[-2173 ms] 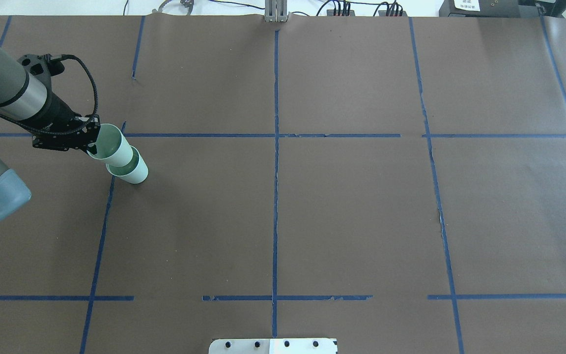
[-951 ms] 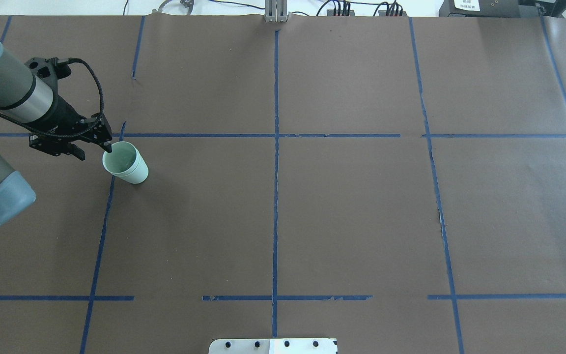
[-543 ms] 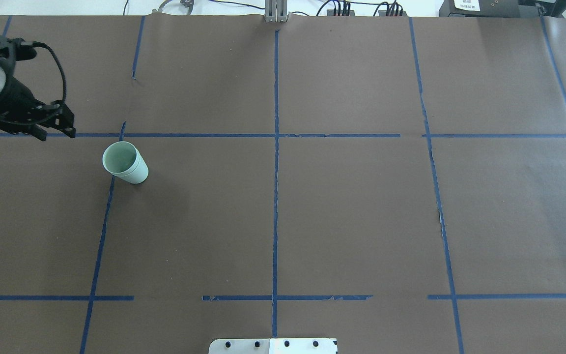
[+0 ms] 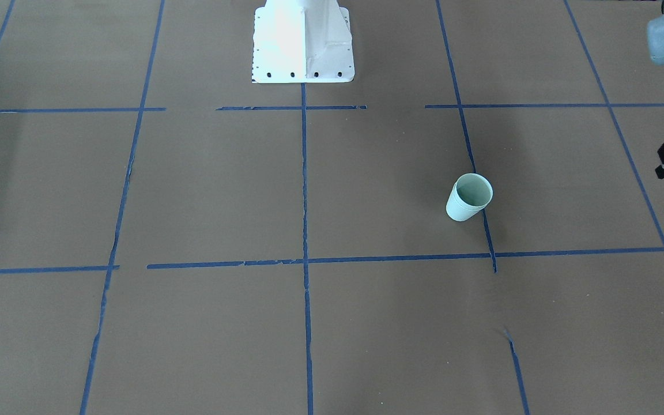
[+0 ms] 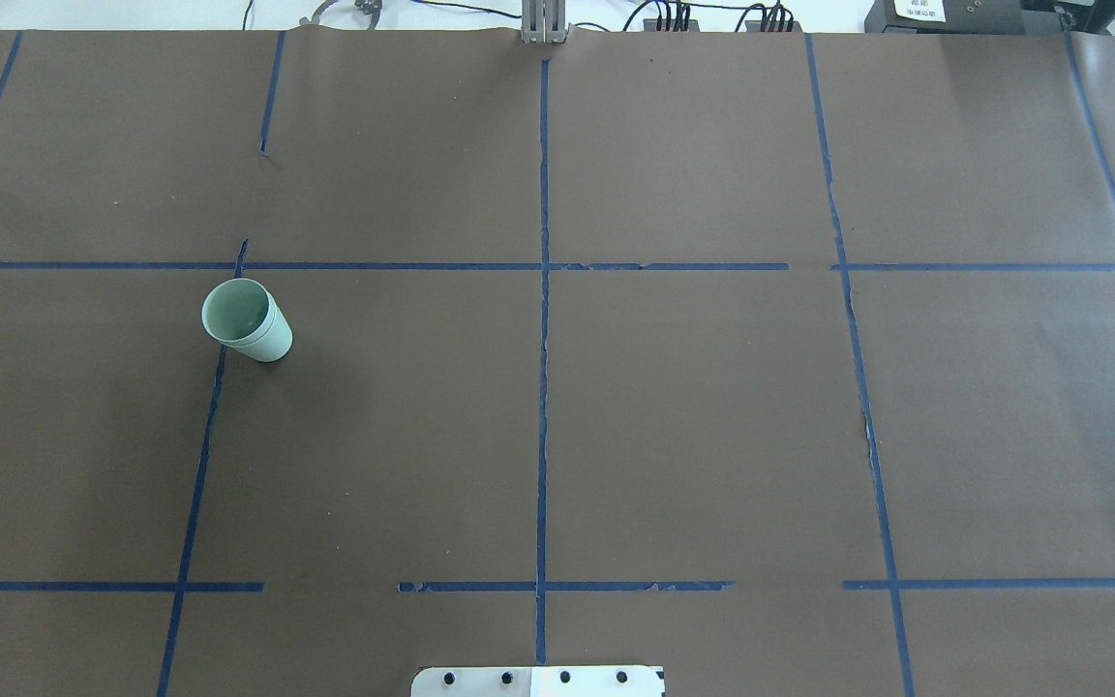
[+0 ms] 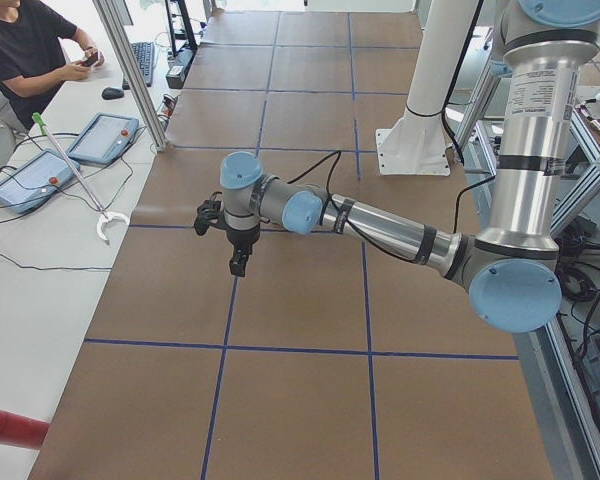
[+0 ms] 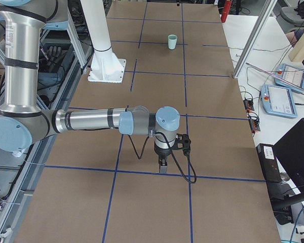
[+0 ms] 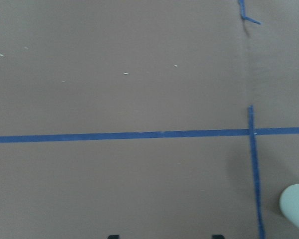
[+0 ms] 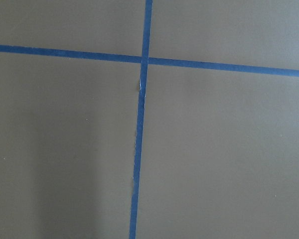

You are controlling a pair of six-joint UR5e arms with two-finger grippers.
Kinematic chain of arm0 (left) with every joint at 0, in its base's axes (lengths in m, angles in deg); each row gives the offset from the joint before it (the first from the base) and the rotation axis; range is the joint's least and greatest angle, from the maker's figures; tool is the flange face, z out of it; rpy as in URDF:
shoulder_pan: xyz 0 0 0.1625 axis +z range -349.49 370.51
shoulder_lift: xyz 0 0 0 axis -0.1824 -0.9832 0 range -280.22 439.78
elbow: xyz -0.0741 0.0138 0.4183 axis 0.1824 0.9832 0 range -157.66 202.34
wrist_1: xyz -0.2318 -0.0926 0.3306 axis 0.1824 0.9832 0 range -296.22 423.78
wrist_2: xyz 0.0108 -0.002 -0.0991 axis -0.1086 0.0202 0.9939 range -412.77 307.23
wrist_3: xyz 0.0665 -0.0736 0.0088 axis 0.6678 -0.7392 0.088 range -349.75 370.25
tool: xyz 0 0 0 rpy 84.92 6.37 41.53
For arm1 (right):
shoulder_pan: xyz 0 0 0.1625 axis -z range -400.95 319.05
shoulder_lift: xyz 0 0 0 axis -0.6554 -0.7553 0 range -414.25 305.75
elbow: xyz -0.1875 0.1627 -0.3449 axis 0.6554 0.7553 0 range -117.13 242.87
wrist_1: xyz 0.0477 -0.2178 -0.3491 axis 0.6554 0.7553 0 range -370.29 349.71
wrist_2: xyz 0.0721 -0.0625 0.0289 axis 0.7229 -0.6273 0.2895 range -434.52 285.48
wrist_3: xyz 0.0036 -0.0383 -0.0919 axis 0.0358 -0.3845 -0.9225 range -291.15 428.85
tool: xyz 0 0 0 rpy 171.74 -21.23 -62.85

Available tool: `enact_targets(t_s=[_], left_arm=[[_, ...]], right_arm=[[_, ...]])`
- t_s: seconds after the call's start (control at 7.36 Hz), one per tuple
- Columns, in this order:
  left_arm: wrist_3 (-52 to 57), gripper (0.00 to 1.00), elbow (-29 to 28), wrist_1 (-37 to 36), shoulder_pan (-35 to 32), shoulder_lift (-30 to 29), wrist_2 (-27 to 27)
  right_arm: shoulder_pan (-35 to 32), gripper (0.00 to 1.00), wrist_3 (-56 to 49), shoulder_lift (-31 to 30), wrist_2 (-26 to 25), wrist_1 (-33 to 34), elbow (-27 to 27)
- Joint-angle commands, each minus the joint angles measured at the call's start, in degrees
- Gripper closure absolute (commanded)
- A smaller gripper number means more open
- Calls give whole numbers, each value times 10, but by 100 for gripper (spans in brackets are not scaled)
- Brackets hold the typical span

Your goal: Stack cups

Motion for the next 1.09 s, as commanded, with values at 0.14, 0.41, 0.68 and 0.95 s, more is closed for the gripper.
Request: enact_targets(t_s=[0.14,0.41,0.68,0.95], left_arm=[[155,16,-90,1,-90,11,3],[169,0,-87,-2,-110,25,68],[169,0,-81,1,-109,41,85],[170,0,-81,5,-109,63,79]], right_arm=[[0,0,0,0,0,0,0],[0,0,0,0,0,0,0],[0,0,0,0,0,0,0],[0,0,0,0,0,0,0]])
